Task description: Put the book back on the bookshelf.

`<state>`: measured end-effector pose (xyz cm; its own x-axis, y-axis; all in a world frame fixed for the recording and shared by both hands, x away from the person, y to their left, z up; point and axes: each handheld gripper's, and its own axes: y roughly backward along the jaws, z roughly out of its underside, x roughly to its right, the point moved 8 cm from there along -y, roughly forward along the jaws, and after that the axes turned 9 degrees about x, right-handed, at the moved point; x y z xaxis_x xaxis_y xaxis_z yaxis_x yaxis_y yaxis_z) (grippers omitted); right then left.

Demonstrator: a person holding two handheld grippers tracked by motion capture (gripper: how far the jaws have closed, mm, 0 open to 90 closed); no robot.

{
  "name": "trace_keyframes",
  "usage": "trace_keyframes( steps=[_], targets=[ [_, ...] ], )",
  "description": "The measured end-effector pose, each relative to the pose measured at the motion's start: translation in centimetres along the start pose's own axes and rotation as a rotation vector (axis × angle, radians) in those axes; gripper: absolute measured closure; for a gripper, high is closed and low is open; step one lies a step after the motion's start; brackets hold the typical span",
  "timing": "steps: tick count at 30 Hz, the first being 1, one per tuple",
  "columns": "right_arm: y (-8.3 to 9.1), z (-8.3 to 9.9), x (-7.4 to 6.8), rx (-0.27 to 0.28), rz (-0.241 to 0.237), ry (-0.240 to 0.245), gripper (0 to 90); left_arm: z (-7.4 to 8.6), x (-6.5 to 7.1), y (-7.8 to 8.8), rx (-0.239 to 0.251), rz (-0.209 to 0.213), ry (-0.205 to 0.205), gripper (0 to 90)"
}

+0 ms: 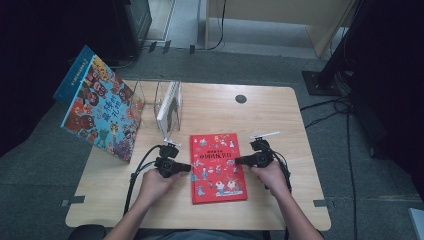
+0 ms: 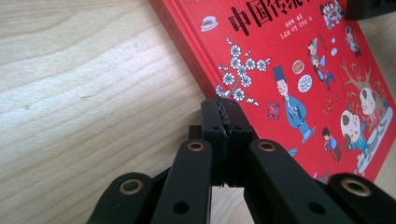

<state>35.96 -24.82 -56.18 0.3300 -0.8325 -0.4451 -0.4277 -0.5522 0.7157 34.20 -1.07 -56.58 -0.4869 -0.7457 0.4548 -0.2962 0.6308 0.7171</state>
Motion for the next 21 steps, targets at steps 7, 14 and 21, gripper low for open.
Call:
trace_keyframes(
  steps=[7, 14, 21],
  targets=[
    [-0.2, -0.3, 0.1, -0.021, -0.009, -0.084, 67.0, 0.1, 0.1, 0.0, 0.011, -0.015, -0.001, 90.0],
    [0.9, -1.1, -0.2, -0.014, -0.063, -0.102, 71.6, 0.1, 0.1, 0.0, 0.010, -0.010, 0.009, 90.0],
    [1.4, -1.7, -1.0, -0.034, -0.023, -0.020, 69.2, 0.1, 0.1, 0.0, 0.010, -0.017, 0.006, 90.0]
  ],
)
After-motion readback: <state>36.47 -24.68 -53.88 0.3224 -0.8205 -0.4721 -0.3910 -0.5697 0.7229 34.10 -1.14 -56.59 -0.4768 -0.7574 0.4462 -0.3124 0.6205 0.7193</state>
